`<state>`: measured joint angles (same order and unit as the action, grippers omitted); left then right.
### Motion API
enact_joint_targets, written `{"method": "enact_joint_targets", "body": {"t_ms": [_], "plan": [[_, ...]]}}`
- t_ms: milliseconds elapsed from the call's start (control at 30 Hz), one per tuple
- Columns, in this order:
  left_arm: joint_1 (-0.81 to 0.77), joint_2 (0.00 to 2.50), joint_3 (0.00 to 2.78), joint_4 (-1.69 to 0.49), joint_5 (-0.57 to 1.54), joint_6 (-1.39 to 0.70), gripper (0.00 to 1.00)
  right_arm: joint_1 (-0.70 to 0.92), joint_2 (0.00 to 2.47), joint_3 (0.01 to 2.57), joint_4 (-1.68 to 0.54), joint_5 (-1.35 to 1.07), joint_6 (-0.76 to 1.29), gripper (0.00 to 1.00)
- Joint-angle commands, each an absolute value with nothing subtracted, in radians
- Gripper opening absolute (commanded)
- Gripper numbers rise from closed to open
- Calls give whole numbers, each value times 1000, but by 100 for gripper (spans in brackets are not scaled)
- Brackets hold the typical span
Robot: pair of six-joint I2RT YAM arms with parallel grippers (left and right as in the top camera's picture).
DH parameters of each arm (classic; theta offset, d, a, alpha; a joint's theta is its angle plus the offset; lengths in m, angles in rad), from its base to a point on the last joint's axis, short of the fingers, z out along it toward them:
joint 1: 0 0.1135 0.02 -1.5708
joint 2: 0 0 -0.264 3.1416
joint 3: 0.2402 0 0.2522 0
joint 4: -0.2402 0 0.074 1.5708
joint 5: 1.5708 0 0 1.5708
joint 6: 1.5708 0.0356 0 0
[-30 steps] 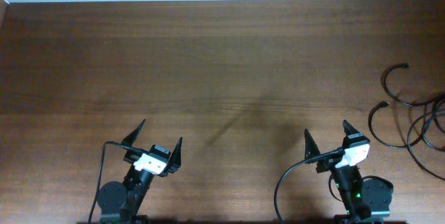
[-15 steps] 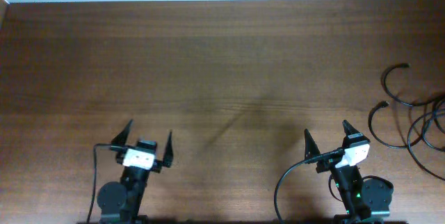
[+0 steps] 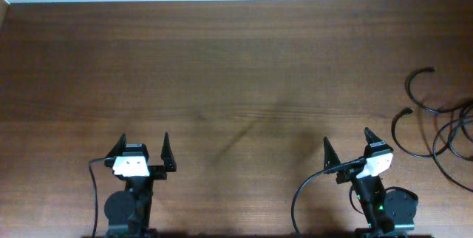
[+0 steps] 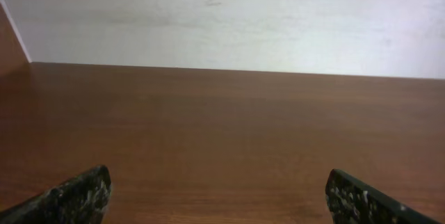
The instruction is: Untangle cables
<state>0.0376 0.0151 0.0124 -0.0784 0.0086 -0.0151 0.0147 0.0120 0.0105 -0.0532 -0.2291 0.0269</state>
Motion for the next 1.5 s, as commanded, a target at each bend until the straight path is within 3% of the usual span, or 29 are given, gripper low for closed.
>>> {"method": "enact_joint_targets", "body": {"t_ms": [0, 1467], "plan": [[37, 38, 10, -80, 62, 23, 99, 20, 5, 6, -60, -231, 35, 99], [26, 5, 10, -77, 64, 23, 99, 20, 5, 6, -60, -231, 35, 99]]}}
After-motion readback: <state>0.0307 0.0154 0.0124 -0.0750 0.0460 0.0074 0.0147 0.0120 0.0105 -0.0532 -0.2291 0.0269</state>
